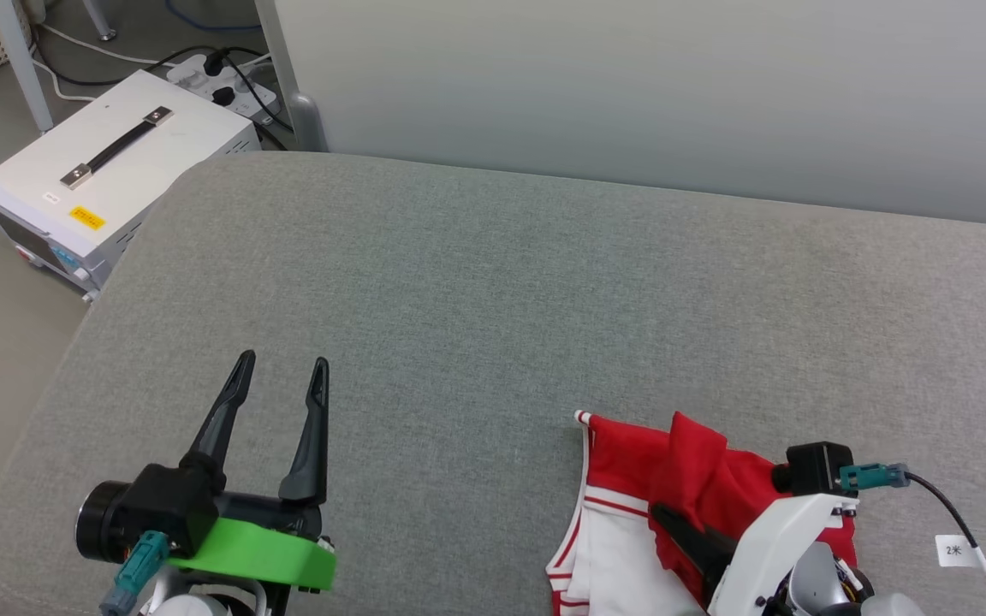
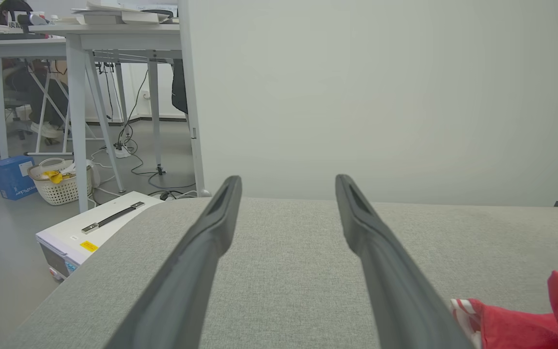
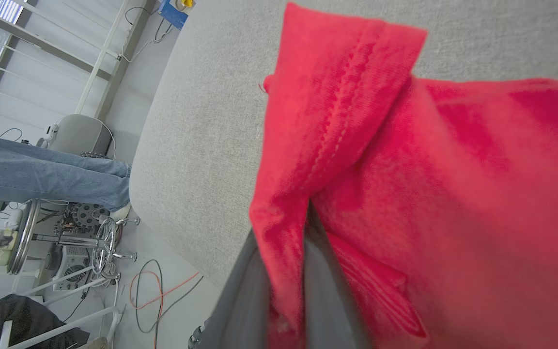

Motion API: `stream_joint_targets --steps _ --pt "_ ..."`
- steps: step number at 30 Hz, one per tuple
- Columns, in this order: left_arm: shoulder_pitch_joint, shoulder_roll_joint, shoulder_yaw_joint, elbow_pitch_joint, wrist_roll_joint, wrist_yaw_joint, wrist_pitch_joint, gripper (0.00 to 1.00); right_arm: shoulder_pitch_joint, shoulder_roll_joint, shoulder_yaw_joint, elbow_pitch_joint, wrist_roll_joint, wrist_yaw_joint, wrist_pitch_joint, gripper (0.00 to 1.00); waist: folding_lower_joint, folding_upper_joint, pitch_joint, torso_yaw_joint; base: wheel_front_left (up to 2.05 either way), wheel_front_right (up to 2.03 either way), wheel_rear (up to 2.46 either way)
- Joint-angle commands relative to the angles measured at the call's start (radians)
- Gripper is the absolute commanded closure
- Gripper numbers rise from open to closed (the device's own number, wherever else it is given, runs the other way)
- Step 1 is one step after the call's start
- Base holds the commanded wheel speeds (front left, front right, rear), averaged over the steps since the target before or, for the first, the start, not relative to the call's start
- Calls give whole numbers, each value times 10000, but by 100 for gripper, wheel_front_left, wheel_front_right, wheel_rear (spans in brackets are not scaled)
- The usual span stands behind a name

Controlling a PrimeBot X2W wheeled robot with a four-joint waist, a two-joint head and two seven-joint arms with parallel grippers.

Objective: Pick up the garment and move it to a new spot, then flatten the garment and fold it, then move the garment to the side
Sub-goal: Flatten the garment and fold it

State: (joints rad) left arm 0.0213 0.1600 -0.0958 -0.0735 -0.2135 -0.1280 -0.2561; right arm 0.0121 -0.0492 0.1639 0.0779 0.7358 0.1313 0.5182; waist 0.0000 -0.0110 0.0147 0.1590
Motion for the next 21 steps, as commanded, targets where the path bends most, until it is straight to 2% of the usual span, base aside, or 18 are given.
stream_joint_targets --steps 1,2,3,4,8,14,21 --pt "111 0 -23 37 -34 -27 -57 0 -198 -12 103 217 94 -6 -183 100 0 110 -4 67 0 0 0" --pt "115 -2 -37 49 -40 -27 -57 0 -249 -12 143 386 6 -6 -290 100 0 110 -8 90 0 0 0" --pt "118 -6 -50 67 -48 -27 -57 0 -315 -12 175 578 -171 -6 -435 65 0 110 -16 118 0 0 0" --pt "117 -6 -61 81 -54 -27 -57 0 -355 -12 225 738 -262 -6 -494 0 0 110 -25 139 0 0 0" --pt "124 15 -43 123 -83 -27 -57 0 -505 -12 717 1009 -113 -6 -650 0 0 110 -64 166 0 0 0" --pt "154 8 3 148 -51 -27 -57 0 -627 -11 1663 402 332 -6 -570 0 0 110 -160 106 0 0 0" --pt "243 -1 34 124 -49 -27 -57 0 -917 -24 1238 -499 -1667 -6 -530 0 0 110 -314 -157 0 0 0"
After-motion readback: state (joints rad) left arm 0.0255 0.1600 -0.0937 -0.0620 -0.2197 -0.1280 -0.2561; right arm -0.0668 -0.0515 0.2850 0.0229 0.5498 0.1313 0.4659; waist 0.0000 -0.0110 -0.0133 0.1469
